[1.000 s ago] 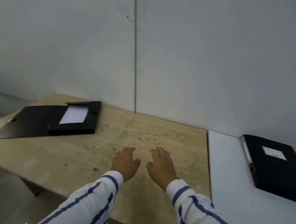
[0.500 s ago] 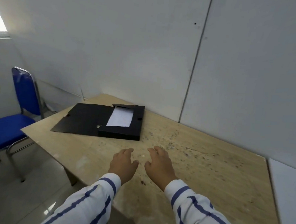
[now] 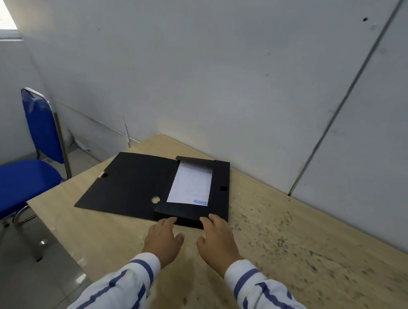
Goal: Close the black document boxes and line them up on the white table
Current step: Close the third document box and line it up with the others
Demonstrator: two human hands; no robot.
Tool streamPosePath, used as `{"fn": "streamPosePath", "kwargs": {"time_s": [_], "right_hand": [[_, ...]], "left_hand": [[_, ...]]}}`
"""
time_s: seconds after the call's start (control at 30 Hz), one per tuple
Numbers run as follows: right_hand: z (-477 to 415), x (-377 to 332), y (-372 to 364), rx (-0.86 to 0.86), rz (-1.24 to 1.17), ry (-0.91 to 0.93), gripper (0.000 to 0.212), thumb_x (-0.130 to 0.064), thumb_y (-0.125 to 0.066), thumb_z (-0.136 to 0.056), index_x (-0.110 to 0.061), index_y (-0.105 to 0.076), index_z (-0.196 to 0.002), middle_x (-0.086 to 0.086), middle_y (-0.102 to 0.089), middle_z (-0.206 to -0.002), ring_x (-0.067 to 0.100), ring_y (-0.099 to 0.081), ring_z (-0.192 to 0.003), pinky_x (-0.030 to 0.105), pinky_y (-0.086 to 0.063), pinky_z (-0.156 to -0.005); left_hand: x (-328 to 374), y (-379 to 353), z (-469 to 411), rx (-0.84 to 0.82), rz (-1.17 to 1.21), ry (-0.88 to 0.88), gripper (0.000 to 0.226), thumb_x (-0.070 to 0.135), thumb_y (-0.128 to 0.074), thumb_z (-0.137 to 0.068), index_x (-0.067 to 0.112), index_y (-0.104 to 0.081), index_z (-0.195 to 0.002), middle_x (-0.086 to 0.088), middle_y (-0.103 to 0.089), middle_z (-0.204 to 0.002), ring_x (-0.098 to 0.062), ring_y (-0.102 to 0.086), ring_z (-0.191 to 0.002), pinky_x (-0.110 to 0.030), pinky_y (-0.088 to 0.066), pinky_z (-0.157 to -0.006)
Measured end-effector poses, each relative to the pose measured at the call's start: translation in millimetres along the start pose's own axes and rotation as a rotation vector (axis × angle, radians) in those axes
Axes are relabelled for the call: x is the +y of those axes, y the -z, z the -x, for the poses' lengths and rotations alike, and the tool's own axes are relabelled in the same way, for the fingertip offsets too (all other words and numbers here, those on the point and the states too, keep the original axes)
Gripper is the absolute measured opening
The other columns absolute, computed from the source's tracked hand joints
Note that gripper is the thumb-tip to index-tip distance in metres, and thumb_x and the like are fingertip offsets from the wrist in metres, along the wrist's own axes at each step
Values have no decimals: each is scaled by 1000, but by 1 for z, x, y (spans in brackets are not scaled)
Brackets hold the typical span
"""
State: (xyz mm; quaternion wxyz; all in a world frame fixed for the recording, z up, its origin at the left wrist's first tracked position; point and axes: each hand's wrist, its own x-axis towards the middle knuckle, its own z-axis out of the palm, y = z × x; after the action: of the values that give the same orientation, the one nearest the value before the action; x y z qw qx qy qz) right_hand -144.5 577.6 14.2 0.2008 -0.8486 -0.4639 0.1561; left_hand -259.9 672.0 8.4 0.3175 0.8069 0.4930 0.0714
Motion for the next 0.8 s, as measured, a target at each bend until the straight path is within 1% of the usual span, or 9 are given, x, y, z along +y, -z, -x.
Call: {"fn": "streamPosePath", "kwargs": {"time_s": [0.13, 0.3, 0.43, 0.6, 0.7, 0.8], "right_hand": [[-34, -15, -20, -2, 15, -17, 52, -27, -44, -92, -22, -34, -142, 4, -29, -153, 22, -22, -142, 38, -26, -114], [-71, -41, -45, 23, 29, -93, 51, -31, -47, -92, -22, -35, -141, 3, -33, -149, 23, -28, -138, 38, -30, -112], [-103, -75, -69, 18, 20, -140, 51, -33, -46, -93, -23, -34, -141, 3, -32, -150, 22, -27, -138, 36, -27, -113], [-136, -116, -99, -3, 59, -142, 49, -31, -48, -93, -23, -36, -140, 4, -32, -152, 25, -25, -141, 39, -23, -116], [-155, -136, -116, -80, 149, -111, 52, -30, -45, -94, -21, -31, -143, 6, -27, -155, 26, -19, -144, 43, -12, -119], [-171, -148, -129, -159, 252, -135, 55, -31, -44, -95, -19, -26, -146, 10, -21, -157, 29, -16, -145, 47, -4, -120]], "left_hand": [[-16, 12, -44, -33, 2, -26, 54, 34, -55, -92, 20, -40, -142, -4, -45, -146, -28, -41, -133, -42, -38, -109], [-42, 32, -97, -111, -20, -72, 49, 33, -54, -91, 21, -45, -137, -5, -50, -139, -29, -46, -126, -43, -42, -106], [-71, 59, -141, -142, -59, -67, 52, 34, -55, -91, 20, -42, -140, -4, -44, -145, -30, -41, -131, -44, -39, -107], [-120, 96, -183, -144, -102, 30, 58, 37, -55, -90, 18, -37, -143, -8, -38, -149, -34, -37, -134, -47, -36, -107], [-150, 117, -203, -127, -119, 129, 61, 39, -55, -90, 16, -35, -143, -11, -36, -150, -37, -35, -134, -48, -35, -108], [-175, 132, -220, -107, -131, 227, 62, 37, -54, -89, 12, -35, -142, -15, -35, -149, -39, -35, -133, -47, -34, -109]]}}
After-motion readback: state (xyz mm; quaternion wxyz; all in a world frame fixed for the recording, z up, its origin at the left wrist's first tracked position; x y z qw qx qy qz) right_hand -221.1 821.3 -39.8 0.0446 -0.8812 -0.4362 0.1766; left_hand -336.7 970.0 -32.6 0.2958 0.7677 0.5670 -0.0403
